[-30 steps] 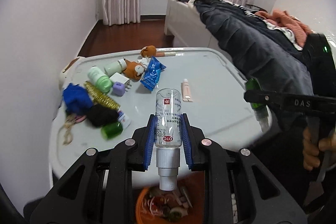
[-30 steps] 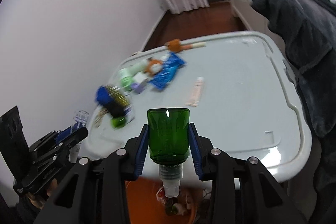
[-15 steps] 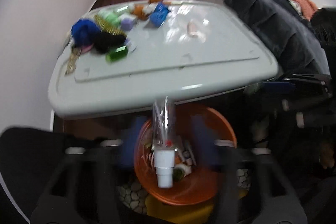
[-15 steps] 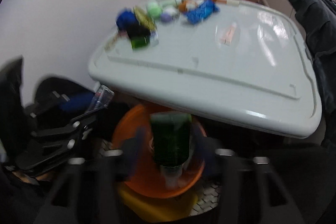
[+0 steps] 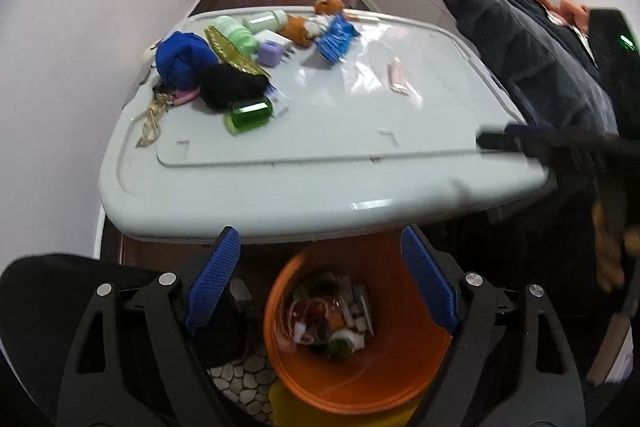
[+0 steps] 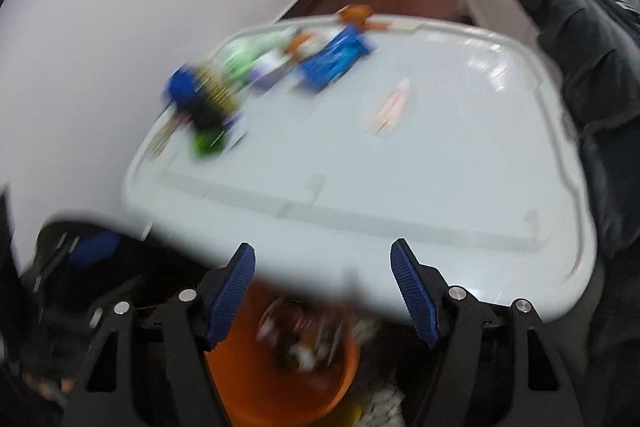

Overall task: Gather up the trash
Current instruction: 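Grasp the beige cream tube with the right tool while the left tool grasps the blue cloth, then carry the tube and blue cloth over the orange bucket and open both tools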

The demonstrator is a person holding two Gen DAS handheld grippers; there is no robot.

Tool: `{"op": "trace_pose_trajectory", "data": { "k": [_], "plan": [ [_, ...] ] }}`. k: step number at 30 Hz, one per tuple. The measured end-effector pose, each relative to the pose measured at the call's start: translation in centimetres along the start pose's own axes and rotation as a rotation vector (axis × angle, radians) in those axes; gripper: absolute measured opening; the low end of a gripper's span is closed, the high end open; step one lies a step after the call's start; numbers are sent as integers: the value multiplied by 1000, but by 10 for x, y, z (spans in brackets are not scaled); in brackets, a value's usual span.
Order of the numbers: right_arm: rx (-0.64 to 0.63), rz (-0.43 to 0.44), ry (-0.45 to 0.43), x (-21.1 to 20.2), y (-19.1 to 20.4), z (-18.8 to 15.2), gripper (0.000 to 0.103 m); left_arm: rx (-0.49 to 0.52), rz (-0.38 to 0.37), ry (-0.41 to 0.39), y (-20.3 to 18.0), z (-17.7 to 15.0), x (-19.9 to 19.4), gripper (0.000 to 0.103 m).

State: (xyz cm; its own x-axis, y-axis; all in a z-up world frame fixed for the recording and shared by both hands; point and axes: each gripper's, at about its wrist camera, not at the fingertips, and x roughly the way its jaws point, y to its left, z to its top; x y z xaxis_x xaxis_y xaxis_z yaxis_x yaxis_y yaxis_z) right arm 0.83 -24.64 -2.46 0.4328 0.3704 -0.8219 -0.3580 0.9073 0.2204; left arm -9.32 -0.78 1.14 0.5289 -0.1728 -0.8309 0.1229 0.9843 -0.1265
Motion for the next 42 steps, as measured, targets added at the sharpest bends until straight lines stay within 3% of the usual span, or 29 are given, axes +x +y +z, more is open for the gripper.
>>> {"op": "trace_pose_trajectory", "data": {
  "k": [2, 6, 11, 13, 15, 16, 18, 19, 22, 27, 33, 38, 42],
  "plan": [
    [46, -45, 9, 24, -16, 34, 67, -24, 8, 2, 6, 8, 7, 81],
    [179, -49, 74, 78, -44, 87, 56, -88, 6, 9, 21, 21, 17, 81],
    [228, -117, 122, 141, -55, 135, 55, -133, 10, 10, 34, 30, 27, 81],
    [221, -156, 147, 159, -55, 143, 56, -139, 8, 18, 38, 33, 32, 81],
    [148, -269, 126, 168, -40, 148, 53, -148, 3, 24, 41, 34, 37, 81],
    [144, -275, 105, 168, -36, 146, 49, -154, 0, 25, 43, 35, 38, 81],
    [182, -246, 79, 164, -33, 136, 26, -168, -6, 26, 46, 35, 40, 81],
    [182, -247, 68, 162, -30, 131, 21, -173, -7, 27, 47, 36, 40, 81],
    [139, -273, 28, 157, -20, 118, 21, -186, -3, 30, 50, 37, 41, 81],
    [215, -74, 28, 135, -34, 110, 20, -196, 48, 26, 62, 44, 38, 81],
    [174, 63, -60, 72, -19, 106, 21, -293, 136, -19, 100, 81, 42, 81],
    [120, 100, -95, 50, -8, 98, 21, -267, 208, -53, 111, 129, 61, 81],
    [110, 111, -88, 61, -11, 94, 21, -228, 270, -12, 119, 160, 99, 81]
  ]
}}
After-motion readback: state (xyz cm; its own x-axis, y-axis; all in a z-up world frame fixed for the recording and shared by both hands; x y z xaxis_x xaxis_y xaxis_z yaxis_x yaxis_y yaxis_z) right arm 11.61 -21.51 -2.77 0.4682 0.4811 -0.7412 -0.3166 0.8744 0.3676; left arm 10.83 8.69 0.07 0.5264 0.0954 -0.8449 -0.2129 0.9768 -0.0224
